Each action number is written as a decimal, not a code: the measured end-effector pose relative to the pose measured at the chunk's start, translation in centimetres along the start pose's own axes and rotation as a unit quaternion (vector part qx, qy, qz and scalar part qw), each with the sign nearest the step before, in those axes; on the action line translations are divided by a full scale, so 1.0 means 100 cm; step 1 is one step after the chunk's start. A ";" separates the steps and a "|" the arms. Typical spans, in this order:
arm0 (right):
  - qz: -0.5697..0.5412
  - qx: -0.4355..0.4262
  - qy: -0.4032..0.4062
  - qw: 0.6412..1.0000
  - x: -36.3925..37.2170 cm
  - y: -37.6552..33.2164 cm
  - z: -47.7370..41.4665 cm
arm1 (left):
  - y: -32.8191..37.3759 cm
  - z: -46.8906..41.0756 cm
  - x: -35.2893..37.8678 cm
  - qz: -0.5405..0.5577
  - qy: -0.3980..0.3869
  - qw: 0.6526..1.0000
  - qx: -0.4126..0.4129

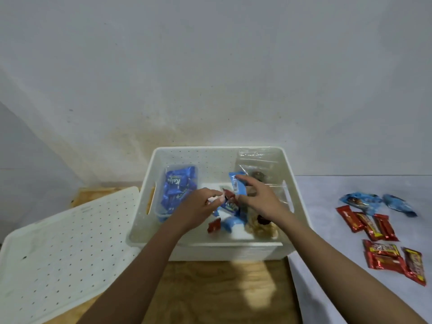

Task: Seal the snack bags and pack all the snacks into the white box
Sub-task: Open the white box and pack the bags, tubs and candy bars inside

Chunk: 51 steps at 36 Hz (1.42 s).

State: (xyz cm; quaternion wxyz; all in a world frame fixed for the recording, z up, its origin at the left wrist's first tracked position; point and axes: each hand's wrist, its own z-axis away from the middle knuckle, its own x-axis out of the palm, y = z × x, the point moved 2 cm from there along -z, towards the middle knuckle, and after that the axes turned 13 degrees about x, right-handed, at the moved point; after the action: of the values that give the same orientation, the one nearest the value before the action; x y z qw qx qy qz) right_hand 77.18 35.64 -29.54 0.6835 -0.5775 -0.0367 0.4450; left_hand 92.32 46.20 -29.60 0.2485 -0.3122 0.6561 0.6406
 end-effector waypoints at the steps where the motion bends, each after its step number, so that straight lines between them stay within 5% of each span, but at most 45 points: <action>1: 0.002 0.002 -0.007 1.000 -0.006 -0.002 0.002 | 0.002 -0.003 0.001 -0.010 -0.021 1.000 0.016; 3: -0.001 -0.004 0.003 1.000 -0.020 -0.006 0.008 | 0.011 -0.013 0.002 -0.030 -0.024 0.999 0.027; 10: -0.011 -0.057 0.153 0.987 -0.114 0.007 0.053 | 0.097 -0.074 0.014 -0.014 0.151 0.983 0.107; 16: -0.047 0.014 0.294 0.955 -0.197 0.124 0.101 | 0.192 -0.114 0.086 0.054 0.206 0.960 0.180; 19: -0.017 0.091 0.342 0.935 -0.216 0.201 0.128 | 0.215 -0.119 0.160 0.044 0.165 0.962 0.211; 24: 0.112 0.197 0.315 0.922 -0.211 0.305 0.152 | 0.194 -0.102 0.305 -0.130 -0.048 0.972 0.189; 27: 0.176 0.186 0.294 0.921 -0.212 0.338 0.147 | 0.176 -0.098 0.355 -0.203 -0.120 0.958 0.165; 42: 0.262 0.055 0.267 0.926 -0.282 0.366 0.049 | 0.175 -0.191 0.362 -0.307 -0.100 0.910 0.259; 51: 0.226 0.000 0.172 0.959 -0.300 0.357 0.010 | 0.165 -0.252 0.365 -0.290 -0.147 0.933 0.152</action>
State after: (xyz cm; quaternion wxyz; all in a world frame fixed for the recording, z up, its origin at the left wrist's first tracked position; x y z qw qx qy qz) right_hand 38.37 14.64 -44.63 0.5609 -0.6383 0.2132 0.4821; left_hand 57.28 17.55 -43.32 0.5614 -0.3502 0.5824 0.4721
